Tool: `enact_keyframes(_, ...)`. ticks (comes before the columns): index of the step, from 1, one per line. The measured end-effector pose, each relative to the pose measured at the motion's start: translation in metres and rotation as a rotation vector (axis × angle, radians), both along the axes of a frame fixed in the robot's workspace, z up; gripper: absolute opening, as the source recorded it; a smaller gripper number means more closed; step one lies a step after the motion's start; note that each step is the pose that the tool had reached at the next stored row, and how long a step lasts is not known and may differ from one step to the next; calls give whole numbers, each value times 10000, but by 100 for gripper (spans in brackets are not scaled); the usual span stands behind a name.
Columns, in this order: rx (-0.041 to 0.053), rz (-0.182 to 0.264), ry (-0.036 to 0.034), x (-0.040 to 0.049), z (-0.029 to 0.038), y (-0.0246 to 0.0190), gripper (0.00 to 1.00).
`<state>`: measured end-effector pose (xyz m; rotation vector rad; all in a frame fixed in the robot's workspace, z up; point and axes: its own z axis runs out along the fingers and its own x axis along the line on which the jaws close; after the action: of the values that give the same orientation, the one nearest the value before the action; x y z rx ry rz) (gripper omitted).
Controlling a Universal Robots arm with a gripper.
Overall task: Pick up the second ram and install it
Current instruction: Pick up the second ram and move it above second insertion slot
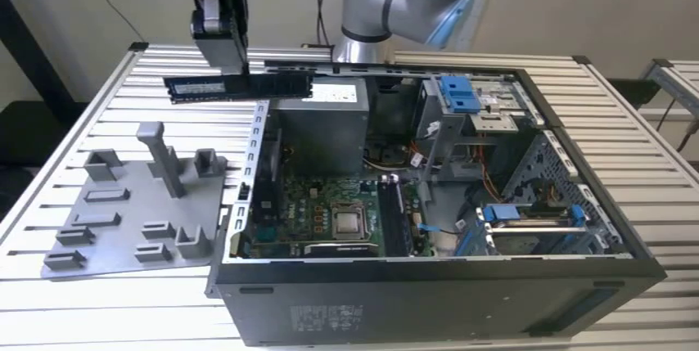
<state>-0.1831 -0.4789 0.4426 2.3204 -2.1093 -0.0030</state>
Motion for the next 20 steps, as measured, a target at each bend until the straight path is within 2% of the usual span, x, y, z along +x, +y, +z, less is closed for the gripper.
enact_keyframes(20, -1, 0, 154, 907, -257, 0, 14)
